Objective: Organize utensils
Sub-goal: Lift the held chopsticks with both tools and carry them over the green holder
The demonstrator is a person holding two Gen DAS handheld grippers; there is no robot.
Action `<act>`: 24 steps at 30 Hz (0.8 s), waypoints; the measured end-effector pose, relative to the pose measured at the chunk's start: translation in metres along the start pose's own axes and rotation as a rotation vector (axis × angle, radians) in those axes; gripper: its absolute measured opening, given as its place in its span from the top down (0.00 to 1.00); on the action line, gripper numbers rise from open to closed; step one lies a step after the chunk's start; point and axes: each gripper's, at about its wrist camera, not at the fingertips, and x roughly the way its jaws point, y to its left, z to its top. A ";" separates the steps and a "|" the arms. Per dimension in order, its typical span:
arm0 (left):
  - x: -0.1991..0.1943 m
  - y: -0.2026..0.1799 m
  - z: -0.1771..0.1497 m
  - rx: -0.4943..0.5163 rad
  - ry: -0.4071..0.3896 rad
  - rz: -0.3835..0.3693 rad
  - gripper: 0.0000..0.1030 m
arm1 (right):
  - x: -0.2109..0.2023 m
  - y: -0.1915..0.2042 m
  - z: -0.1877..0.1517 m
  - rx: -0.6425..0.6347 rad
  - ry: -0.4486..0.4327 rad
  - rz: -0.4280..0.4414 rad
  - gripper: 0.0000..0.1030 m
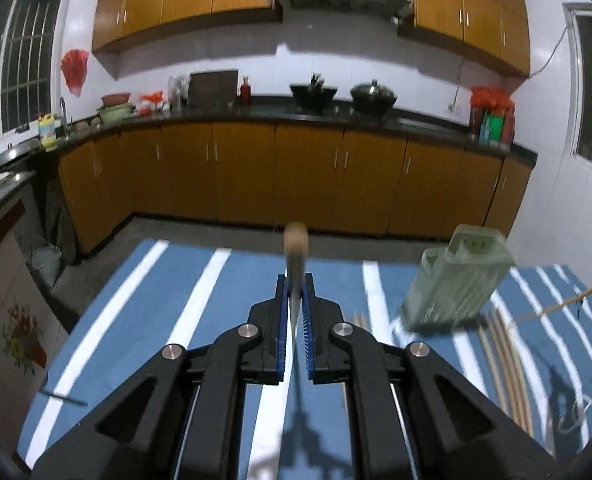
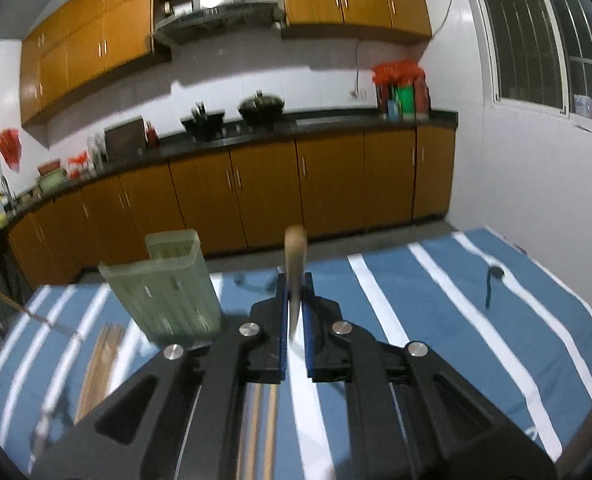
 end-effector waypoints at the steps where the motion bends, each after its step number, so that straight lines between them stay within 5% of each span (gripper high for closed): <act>1: -0.002 -0.002 0.009 -0.006 -0.018 -0.009 0.93 | -0.003 0.002 0.009 0.007 -0.024 0.012 0.92; 11: -0.037 -0.041 0.080 -0.056 -0.259 -0.146 0.93 | -0.047 0.040 0.094 0.020 -0.274 0.175 0.92; 19: -0.035 -0.078 0.106 -0.134 -0.404 -0.229 0.93 | -0.022 0.064 0.098 -0.021 -0.194 0.241 0.92; 24: -0.006 -0.100 0.099 -0.122 -0.368 -0.262 0.93 | 0.013 0.073 0.092 -0.031 -0.114 0.231 0.92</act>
